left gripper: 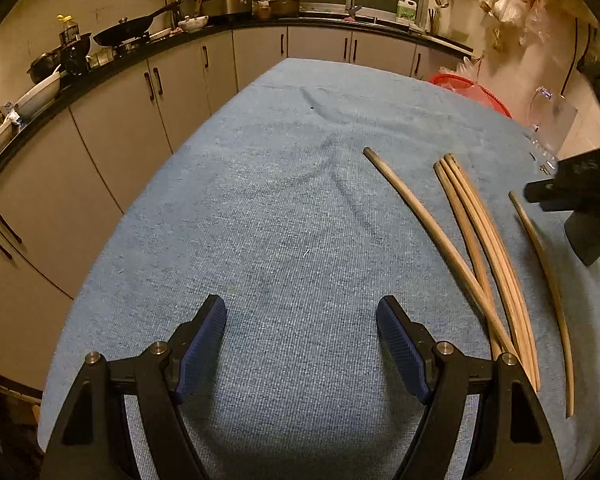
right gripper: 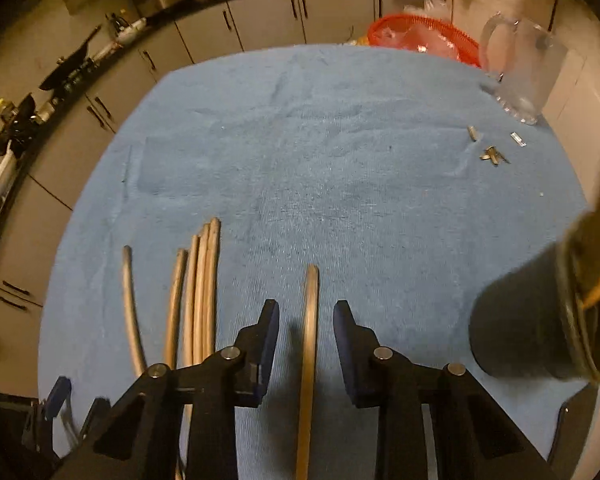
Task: Organize utensils
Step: 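Move both open tools back toward the remaining chopsticks on the towel, then close the left tool on one chopstick while the right tool grasps another chopstick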
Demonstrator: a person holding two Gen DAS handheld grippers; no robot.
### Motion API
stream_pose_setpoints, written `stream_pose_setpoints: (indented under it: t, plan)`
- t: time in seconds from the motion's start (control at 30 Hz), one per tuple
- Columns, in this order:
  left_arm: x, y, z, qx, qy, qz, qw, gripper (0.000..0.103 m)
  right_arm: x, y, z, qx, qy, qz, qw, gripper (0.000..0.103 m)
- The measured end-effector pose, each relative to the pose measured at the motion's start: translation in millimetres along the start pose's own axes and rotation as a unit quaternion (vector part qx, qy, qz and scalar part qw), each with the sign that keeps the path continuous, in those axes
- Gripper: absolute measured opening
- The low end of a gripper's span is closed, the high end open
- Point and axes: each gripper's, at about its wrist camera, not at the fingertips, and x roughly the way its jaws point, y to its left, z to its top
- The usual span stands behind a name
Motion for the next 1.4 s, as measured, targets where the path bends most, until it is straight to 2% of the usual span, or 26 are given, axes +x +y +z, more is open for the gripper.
stream_pose_setpoints:
  t: [0.17,0.27,0.37,0.43,0.53,0.6,0.63,0.7,0.73,0.8,0.9,1.0,1.07,1.1,1.13,1.17,1.3,1.4]
  plan:
    - [2.1,-0.5,0.3,0.005,0.002,0.007,1.0000,0.079,22.4,5.1,3.4,-0.009,0.027,-0.008,1.000,0.017]
    - [3.0,-3.2,2.0,0.008,0.005,0.010,0.9999,0.079,23.4,7.9,0.6,-0.017,0.015,-0.013,1.000,0.008]
    - [2.8,-3.5,2.8,0.006,0.009,0.010,0.9999,0.079,17.7,5.1,-4.6,-0.012,0.011,0.028,0.999,0.008]
    - [2.6,-2.0,6.7,0.000,0.018,0.005,0.9998,0.079,2.0,4.9,-13.4,-0.015,-0.014,0.052,0.998,0.008]
    - [5.1,1.3,24.9,-0.018,0.039,-0.026,0.9987,0.079,-28.6,6.8,-28.1,-0.025,-0.058,0.094,0.994,0.008]
    - [12.3,4.5,44.7,-0.047,0.065,-0.049,0.9956,0.069,-51.3,5.9,-38.4,-0.031,-0.092,0.110,0.989,0.008]
    - [17.0,4.0,53.0,-0.055,0.079,-0.064,0.9933,0.060,-61.0,4.3,-43.2,-0.034,-0.106,0.115,0.987,0.008]
    - [27.9,0.2,71.0,-0.067,0.103,-0.085,0.9887,0.057,-75.1,0.3,-49.7,-0.035,-0.129,0.121,0.984,0.008]
    - [33.3,-3.3,81.1,-0.071,0.111,-0.086,0.9875,0.048,-80.8,-2.0,-53.3,-0.034,-0.139,0.123,0.982,0.008]
    - [41.7,-13.0,97.4,-0.069,0.120,-0.091,0.9862,0.046,-86.6,-4.6,-56.3,-0.033,-0.150,0.128,0.980,0.008]
    - [58.0,-24.3,112.9,-0.073,0.135,-0.073,0.9855,0.043,-95.9,-15.2,-59.1,-0.024,-0.160,0.131,0.978,0.008]
    - [77.5,-41.1,126.7,-0.057,0.157,-0.071,0.9833,0.038,-100.6,-25.3,-62.1,-0.015,-0.160,0.136,0.978,0.008]
    - [89.9,-48.6,131.2,-0.057,0.168,-0.049,0.9829,0.027,-103.5,-31.7,-64.4,-0.012,-0.161,0.138,0.977,0.008]
    - [92.2,-53.8,133.9,-0.047,0.164,-0.039,0.9845,0.026,-104.5,-34.3,-65.3,-0.011,-0.163,0.139,0.977,0.008]
    - [93.2,-56.7,134.9,-0.042,0.165,-0.031,0.9848,0.020,-105.7,-36.2,-66.1,-0.010,-0.163,0.139,0.977,0.008]
    - [94.6,-60.4,134.8,-0.041,0.168,-0.021,0.9847,0.009,-106.6,-38.3,-66.8,-0.009,-0.161,0.141,0.977,0.008]
    - [89.7,-71.9,126.0,-0.021,0.149,-0.015,0.9885,0.007,-107.0,-36.7,-69.4,-0.012,-0.165,0.142,0.976,0.008]
    - [64.5,-69.2,114.3,-0.028,0.119,-0.051,0.9912,0.007,-111.6,-37.6,-74.2,-0.010,-0.174,0.143,0.974,0.008]
